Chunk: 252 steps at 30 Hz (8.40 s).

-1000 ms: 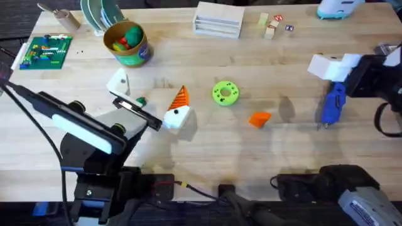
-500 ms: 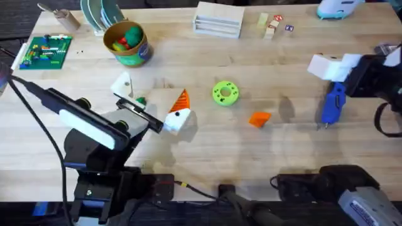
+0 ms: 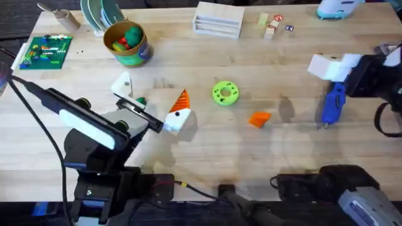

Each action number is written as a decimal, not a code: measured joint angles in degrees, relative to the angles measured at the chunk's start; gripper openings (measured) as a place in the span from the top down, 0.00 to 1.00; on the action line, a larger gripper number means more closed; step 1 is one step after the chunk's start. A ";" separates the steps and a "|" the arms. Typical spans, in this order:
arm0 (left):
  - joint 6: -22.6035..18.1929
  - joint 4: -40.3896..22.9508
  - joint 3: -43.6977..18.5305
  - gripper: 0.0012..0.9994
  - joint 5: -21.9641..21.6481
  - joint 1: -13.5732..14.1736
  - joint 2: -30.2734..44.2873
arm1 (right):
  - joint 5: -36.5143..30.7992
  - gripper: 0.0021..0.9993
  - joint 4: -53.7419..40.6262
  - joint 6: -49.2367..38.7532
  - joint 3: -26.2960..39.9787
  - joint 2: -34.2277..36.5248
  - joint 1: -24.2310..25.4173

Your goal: Pick up the gripper from the table and insert it into the empty holder that is missing its gripper. Then pick up a screw, insert it into the mounting hole, and use the screwdriver to tighten it. Finally, clean up the table by picking up the vegetable and placing it into the bucket.

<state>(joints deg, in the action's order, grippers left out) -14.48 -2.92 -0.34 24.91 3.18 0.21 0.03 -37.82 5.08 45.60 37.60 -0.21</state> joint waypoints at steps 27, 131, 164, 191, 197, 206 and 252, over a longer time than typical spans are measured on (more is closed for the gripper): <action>0.00 -0.56 0.00 0.01 23.86 0.00 -0.01 | 0.00 0.01 0.00 0.00 0.00 0.00 0.00; 7.65 -0.98 0.02 0.01 47.21 0.00 0.00 | 31.75 0.99 30.65 19.65 -13.58 9.77 -25.51; 14.64 -1.62 0.09 0.01 37.32 -0.87 -0.01 | 51.33 0.99 71.76 47.25 -17.18 37.70 -34.28; 15.67 -2.38 0.11 0.01 42.42 -0.85 0.00 | 55.34 0.99 81.93 47.36 -17.18 46.03 -30.27; 15.65 -2.36 0.11 0.01 42.91 -0.85 0.00 | 53.88 0.99 82.05 47.32 -16.74 46.03 -32.72; 15.91 -2.44 0.13 0.01 41.27 -1.33 0.00 | 44.90 0.99 82.14 47.18 -16.04 46.03 -38.02; 15.35 -1.33 0.07 0.01 47.99 0.00 0.00 | 44.54 0.03 77.31 34.87 -15.45 44.83 -24.31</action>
<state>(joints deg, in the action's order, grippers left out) 0.87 -4.25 -0.27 72.89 3.18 0.21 44.57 39.49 39.95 30.15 82.44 -24.52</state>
